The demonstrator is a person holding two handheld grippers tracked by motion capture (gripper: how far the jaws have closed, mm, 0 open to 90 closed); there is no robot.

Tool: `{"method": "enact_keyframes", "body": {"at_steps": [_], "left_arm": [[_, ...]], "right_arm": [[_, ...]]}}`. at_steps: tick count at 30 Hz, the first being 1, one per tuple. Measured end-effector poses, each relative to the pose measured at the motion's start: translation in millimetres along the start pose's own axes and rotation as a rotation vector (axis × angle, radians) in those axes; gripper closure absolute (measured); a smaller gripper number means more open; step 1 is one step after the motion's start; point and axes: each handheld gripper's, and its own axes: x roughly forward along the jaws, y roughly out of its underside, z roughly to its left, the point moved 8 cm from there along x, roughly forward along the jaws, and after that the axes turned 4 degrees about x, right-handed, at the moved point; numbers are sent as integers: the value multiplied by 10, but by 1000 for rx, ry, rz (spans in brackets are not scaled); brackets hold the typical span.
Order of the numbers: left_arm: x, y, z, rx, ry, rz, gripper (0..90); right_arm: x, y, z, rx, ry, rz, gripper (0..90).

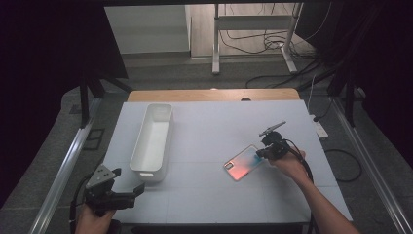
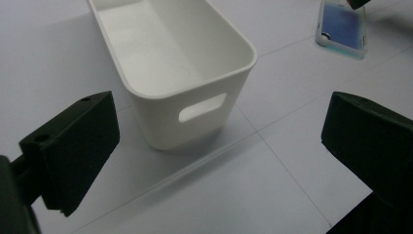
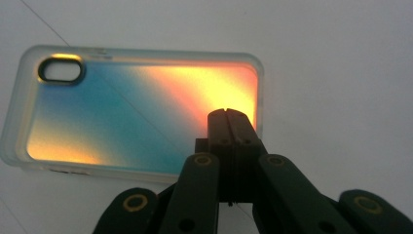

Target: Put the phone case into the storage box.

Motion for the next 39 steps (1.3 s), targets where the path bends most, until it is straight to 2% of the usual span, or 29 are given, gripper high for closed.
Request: {"method": "enact_keyframes", "body": {"at_steps": [2, 5, 8, 15, 24, 30, 39], "left_arm": [[1, 0, 1, 0, -1, 1, 12], [4, 0, 2, 1, 1, 2, 13], [4, 0, -1, 3, 1, 3, 13], [9, -1, -3, 6, 0, 4, 15], [12, 0, -6, 7, -1, 8, 17], [15, -1, -9, 11, -2, 9, 18], [16, -1, -10, 12, -2, 10, 19]], "right_arm": [[25, 34, 6, -18, 6, 18, 894], [11, 52, 12, -19, 8, 19, 895], [-8, 93, 37, -15, -6, 22, 895], [-46, 165, 131, -42, -14, 32, 893], [-124, 257, 184, -32, -42, 27, 892], [-170, 340, 290, -44, -68, 29, 892], [-180, 339, 462, -79, -90, 26, 892]]}}
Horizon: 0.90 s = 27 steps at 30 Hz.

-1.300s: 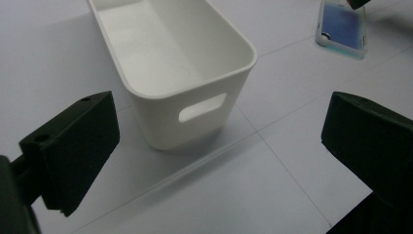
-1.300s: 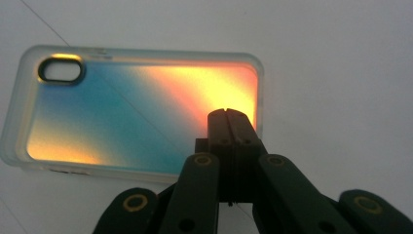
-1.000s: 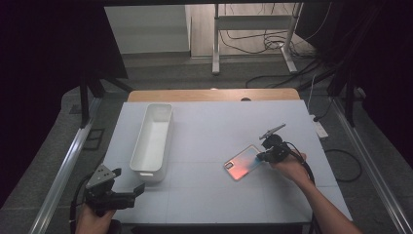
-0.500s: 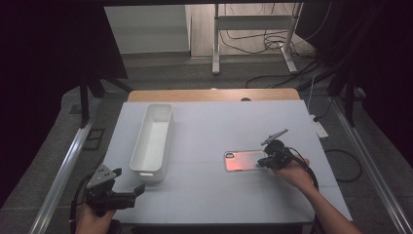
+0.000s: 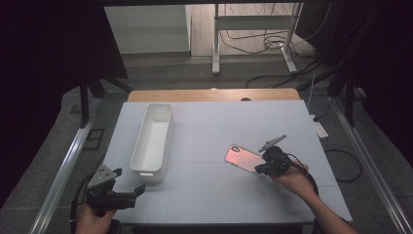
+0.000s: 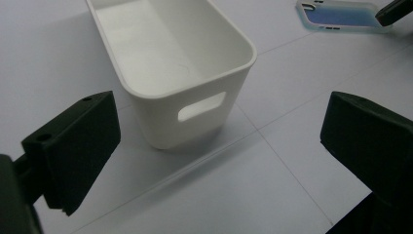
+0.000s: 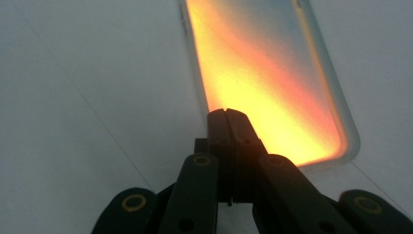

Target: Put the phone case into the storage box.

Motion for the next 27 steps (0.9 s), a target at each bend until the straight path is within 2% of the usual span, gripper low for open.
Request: {"method": "enact_keyframes", "body": {"at_steps": [15, 19, 27], "left_arm": [[2, 1, -2, 2, -2, 3, 21], [2, 2, 1, 0, -2, 2, 21], [2, 2, 0, 2, -4, 4, 22]], "right_arm": [[127, -66, 232, -63, -23, 26, 891], [140, -58, 242, -67, -22, 36, 890], [37, -109, 185, -43, -12, -18, 831]]}}
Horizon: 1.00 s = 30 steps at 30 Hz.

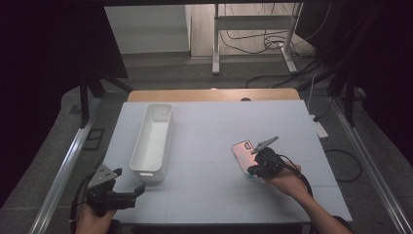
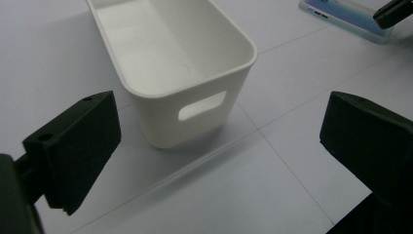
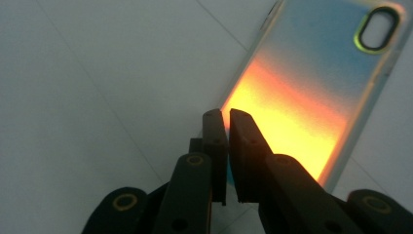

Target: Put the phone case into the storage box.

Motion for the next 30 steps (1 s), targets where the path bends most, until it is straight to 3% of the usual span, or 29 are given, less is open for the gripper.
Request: {"method": "enact_keyframes", "body": {"at_steps": [8, 11, 19, 30], "left_arm": [[1, 1, 2, -2, -1, 2, 23], [1, 1, 3, -2, 0, 3, 23], [1, 1, 3, -3, 1, 3, 24], [2, 2, 3, -2, 0, 5, 25]], "right_arm": [[-157, -84, -105, 27, 67, -67, 613], [-211, -98, -162, 40, 96, -94, 489], [-272, -109, -295, 92, 138, -120, 239], [-292, -96, -444, 127, 172, -140, 52]]}}
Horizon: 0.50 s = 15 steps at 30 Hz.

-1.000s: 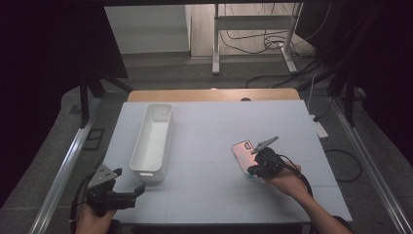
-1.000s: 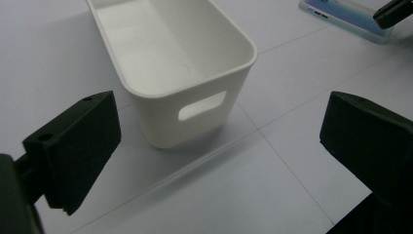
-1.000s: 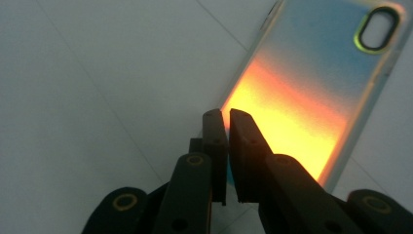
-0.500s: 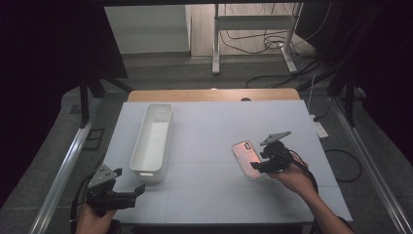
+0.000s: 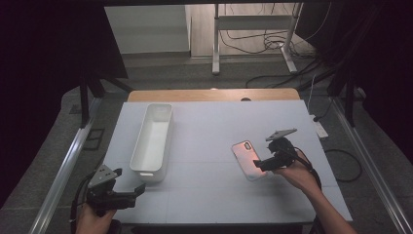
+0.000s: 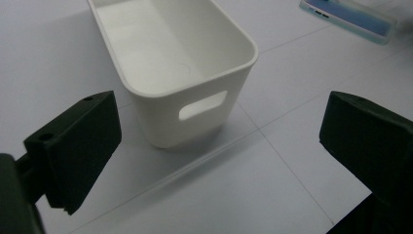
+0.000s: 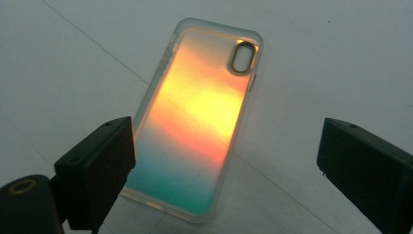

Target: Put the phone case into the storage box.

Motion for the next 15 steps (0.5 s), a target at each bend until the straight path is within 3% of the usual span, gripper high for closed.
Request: {"method": "enact_keyframes", "body": {"at_steps": [5, 15], "left_arm": [[0, 0, 3, -4, 1, -2, 25], [0, 0, 4, -7, 2, -2, 25]], "right_arm": [[-7, 0, -115, 33, 43, -13, 0], [83, 48, -162, 39, 36, 4, 0]]}}
